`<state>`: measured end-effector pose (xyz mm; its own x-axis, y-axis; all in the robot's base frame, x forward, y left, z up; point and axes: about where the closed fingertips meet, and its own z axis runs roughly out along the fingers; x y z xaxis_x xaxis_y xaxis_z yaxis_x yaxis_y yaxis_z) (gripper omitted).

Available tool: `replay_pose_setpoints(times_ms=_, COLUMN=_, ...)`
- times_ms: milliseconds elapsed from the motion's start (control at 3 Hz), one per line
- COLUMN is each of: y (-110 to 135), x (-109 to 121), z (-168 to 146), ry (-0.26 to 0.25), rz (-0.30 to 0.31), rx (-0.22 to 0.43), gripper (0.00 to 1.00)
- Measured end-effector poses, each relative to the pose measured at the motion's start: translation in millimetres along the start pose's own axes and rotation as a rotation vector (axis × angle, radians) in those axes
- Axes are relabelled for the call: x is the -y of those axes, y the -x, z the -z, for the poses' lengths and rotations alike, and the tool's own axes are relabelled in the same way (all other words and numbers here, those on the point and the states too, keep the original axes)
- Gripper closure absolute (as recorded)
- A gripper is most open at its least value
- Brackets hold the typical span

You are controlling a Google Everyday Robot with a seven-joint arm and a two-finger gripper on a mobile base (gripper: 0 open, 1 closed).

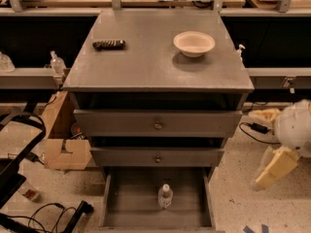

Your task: Pick blue plastic bottle from bottom drawer and place on counter

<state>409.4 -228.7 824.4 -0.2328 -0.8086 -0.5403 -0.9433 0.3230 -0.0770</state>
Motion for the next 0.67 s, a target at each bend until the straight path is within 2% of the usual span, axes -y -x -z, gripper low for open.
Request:
replay_pose_setpoints(times_ms=333, y=-26.9, x=-21.8, z=-59.6, ry=-0.006, rz=-0.059, rx=0.212, gripper=0.0)
replay_pose_setpoints(times_ms=667, y=-50.0, x=-28.0, z=-83.8, ry=-0.07, rz=-0.129, rx=0.436, gripper=0.0)
